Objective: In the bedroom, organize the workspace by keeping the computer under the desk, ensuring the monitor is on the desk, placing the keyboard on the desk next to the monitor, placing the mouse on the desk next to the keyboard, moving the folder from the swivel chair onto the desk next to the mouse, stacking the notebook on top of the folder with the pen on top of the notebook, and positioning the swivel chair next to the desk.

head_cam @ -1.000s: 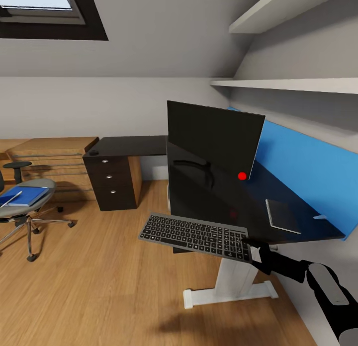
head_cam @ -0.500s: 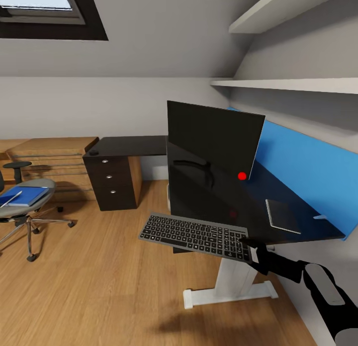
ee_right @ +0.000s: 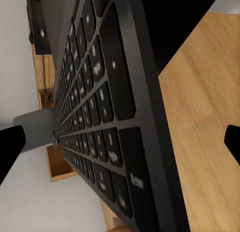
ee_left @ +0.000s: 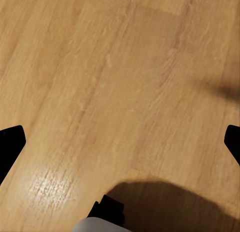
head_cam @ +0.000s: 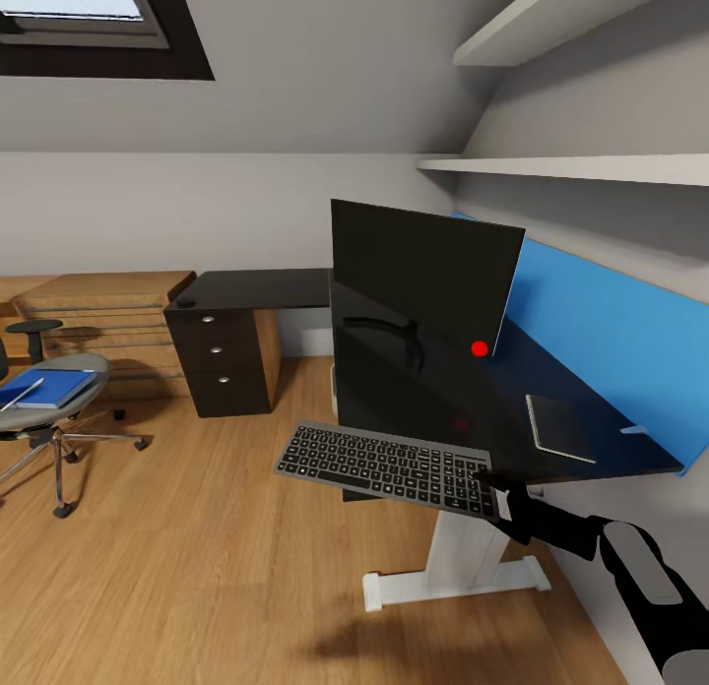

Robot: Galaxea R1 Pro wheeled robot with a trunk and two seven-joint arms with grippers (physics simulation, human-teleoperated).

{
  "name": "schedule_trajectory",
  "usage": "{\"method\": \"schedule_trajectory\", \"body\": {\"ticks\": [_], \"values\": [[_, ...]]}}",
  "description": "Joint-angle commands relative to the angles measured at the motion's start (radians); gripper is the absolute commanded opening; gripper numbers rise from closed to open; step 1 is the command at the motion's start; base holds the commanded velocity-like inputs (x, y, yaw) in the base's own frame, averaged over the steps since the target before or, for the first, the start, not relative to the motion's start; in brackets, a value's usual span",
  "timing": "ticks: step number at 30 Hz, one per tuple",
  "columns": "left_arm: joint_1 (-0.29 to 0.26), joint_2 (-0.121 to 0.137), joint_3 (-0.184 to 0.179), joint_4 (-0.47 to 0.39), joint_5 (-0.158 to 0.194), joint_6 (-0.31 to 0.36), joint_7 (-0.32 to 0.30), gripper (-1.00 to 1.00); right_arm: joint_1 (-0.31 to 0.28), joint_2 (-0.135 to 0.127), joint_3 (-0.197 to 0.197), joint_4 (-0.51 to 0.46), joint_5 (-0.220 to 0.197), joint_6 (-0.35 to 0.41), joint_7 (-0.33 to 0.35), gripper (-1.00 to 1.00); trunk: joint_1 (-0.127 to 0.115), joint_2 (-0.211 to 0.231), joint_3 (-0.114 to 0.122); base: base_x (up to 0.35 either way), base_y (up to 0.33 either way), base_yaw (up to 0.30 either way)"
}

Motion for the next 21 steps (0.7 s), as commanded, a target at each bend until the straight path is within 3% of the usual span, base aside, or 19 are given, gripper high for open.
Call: {"method": "schedule_trajectory", "body": {"ticks": [1, 6, 7, 21], "values": [[0.000, 0.001, -0.005, -0.002, 0.008, 0.000, 0.008, 1.00, -0.001, 0.000, -0.002, 0.000, 0.010, 0.004, 0.010, 1.00, 0.000, 0.000, -0.001, 0.000, 0.000, 0.000], [0.000, 0.001, -0.005, -0.002, 0.008, 0.000, 0.008, 1.00, -0.001, 0.000, -0.002, 0.000, 0.011, 0.004, 0.010, 1.00, 0.000, 0.000, -0.001, 0.000, 0.000, 0.000], [0.000, 0.001, -0.005, -0.002, 0.008, 0.000, 0.008, 1.00, -0.001, 0.000, -0.002, 0.000, 0.011, 0.004, 0.010, -1.00, 0.000, 0.000, -0.001, 0.000, 0.000, 0.000], [0.000, 0.001, -0.005, -0.003, 0.007, 0.000, 0.007, 1.00, -0.001, 0.000, -0.003, 0.000, 0.009, 0.005, 0.011, -1.00, -0.008, 0.014, 0.006, 0.000, 0.000, 0.000]]}}
